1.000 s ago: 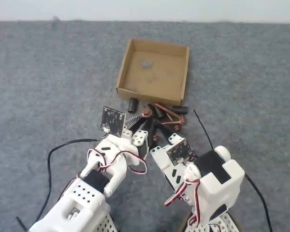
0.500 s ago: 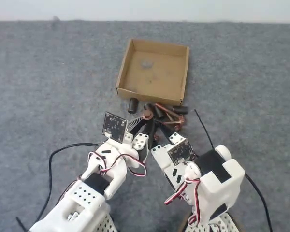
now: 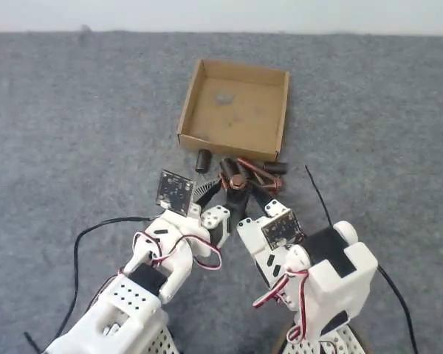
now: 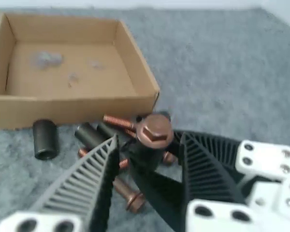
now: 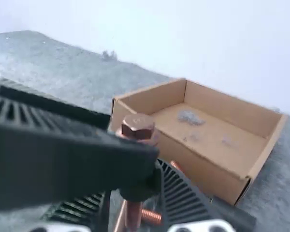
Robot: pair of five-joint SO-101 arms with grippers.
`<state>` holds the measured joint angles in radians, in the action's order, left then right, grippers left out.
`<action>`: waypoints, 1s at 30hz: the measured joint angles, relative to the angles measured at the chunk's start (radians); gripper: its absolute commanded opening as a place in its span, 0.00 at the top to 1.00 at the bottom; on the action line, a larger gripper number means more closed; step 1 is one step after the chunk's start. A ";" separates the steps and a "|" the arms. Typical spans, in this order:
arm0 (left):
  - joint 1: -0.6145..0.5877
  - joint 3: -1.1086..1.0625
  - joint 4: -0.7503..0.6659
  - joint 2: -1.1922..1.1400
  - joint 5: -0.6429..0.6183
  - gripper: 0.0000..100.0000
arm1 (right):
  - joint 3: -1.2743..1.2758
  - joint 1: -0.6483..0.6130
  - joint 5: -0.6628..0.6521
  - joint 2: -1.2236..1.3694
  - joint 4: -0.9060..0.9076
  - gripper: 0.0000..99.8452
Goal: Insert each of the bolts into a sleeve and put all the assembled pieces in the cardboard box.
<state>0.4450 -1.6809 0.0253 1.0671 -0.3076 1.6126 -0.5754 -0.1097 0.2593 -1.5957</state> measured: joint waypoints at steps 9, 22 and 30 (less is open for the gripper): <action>0.003 -0.002 0.000 -0.006 0.005 0.80 | 0.000 0.000 0.000 0.000 0.000 0.99; -0.150 0.026 0.338 0.420 0.005 0.80 | -0.003 0.040 0.000 0.000 0.005 0.99; -0.319 0.003 0.582 0.735 0.005 0.80 | -0.003 0.038 0.000 0.000 0.023 0.99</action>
<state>0.1258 -1.6778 0.6068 1.8021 -0.3030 1.6095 -0.5370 -0.1097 0.2593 -1.5727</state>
